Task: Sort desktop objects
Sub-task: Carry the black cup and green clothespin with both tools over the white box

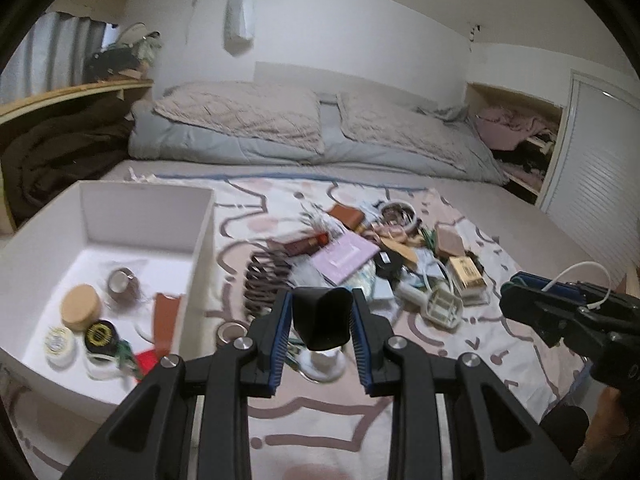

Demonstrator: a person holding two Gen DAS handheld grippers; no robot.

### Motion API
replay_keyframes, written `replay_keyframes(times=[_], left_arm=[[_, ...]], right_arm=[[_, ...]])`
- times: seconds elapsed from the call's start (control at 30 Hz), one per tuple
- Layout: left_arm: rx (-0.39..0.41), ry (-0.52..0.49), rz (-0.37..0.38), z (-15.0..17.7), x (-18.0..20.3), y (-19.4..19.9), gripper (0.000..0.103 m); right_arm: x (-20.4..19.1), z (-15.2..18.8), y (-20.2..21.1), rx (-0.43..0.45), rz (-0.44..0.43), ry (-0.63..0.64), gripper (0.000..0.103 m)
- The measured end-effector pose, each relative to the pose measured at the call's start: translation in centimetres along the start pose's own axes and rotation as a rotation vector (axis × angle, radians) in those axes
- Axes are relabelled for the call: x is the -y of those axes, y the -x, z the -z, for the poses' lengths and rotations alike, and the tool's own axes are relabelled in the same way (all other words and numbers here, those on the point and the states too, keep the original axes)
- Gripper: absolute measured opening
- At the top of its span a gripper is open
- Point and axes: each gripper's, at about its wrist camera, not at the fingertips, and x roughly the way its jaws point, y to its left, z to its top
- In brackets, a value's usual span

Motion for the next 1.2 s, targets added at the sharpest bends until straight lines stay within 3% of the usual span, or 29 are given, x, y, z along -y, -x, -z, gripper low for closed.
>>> replay_keyframes(times=[0.6, 0.97, 1.2], left_arm=[[0.059, 0.04, -0.113, -1.8, -5.5, 2.4, 0.029], [0.096, 0.064, -0.229, -3.1, -10.2, 4.1, 0.029], [0.058, 0.099, -0.272, -3.8, -14.2, 4.0, 0.029]], right_arm=[[-3.7, -2.9, -2.7, 0.005, -0.041, 0.052, 0.031], [-6.3, -4.9, -5.5, 0.0, -0.11, 0.073, 0.031], [-8.5, -6.3, -7.6, -0.014, -0.155, 0.094, 0.031]])
